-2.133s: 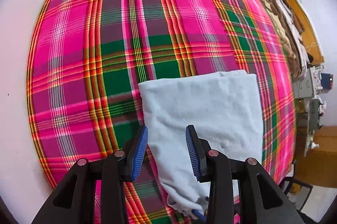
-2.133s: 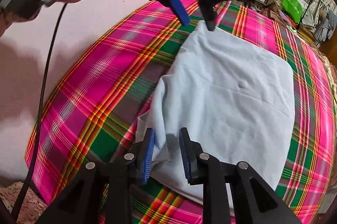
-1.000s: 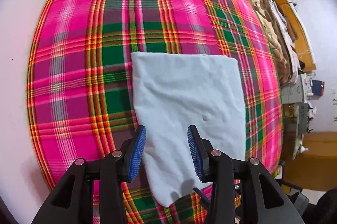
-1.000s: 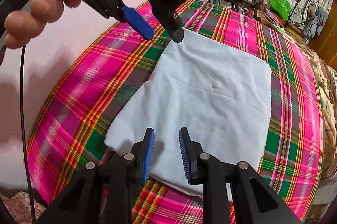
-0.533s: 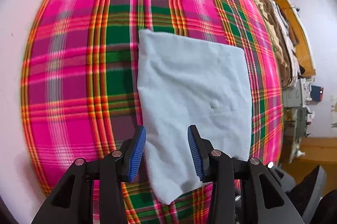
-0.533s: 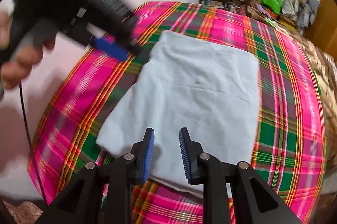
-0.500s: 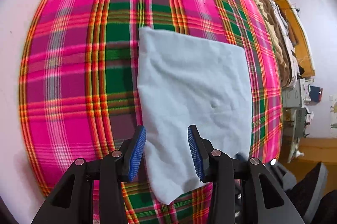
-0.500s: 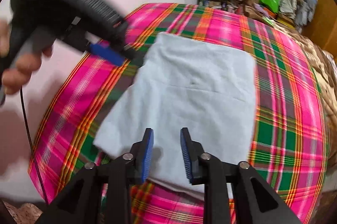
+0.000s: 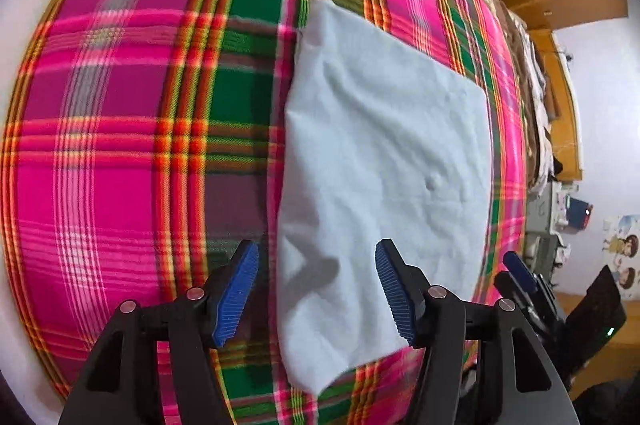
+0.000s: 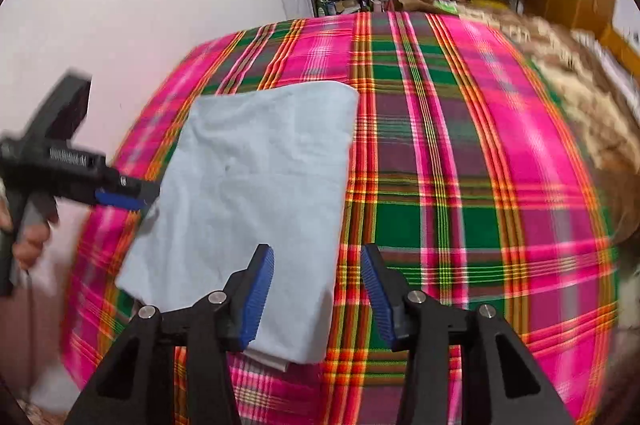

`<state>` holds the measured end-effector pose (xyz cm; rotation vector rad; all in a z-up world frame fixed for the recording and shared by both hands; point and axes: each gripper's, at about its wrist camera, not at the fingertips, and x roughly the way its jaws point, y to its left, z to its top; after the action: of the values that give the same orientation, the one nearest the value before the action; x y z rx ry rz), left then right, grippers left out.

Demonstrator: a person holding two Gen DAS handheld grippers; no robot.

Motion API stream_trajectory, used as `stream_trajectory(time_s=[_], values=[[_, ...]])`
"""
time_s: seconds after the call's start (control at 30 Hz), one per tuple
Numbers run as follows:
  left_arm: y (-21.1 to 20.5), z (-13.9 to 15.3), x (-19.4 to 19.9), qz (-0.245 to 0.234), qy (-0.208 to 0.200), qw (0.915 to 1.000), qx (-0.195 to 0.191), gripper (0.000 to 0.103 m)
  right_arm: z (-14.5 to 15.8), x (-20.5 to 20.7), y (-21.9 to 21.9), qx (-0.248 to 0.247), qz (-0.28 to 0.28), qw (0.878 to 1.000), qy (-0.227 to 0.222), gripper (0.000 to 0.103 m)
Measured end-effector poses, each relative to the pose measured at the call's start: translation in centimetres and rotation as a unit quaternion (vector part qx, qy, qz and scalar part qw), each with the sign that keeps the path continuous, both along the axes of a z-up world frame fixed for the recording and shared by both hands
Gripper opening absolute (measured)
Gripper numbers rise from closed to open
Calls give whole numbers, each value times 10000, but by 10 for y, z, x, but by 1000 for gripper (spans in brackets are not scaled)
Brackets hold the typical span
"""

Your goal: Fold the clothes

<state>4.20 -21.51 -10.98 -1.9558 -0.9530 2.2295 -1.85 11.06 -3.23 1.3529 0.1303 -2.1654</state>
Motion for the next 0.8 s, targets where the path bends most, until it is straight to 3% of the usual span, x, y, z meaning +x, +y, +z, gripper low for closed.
stream_trajectory(time_s=[0.03, 0.2, 0.43, 0.8], values=[[1, 0, -1, -17, 61, 9999, -79, 64, -3, -5, 4, -157, -29, 9998, -118, 49], [5, -9, -3, 159, 205, 9992, 316, 64, -18, -35, 5, -682, -140, 9959, -581, 54], [17, -11, -6, 147, 298, 9993, 140, 64, -24, -55, 3, -799, -55, 9945, -670, 54], [20, -23, -16, 416, 354, 9983, 177, 69, -46, -71, -6, -1050, 241, 9888, -1038, 54]])
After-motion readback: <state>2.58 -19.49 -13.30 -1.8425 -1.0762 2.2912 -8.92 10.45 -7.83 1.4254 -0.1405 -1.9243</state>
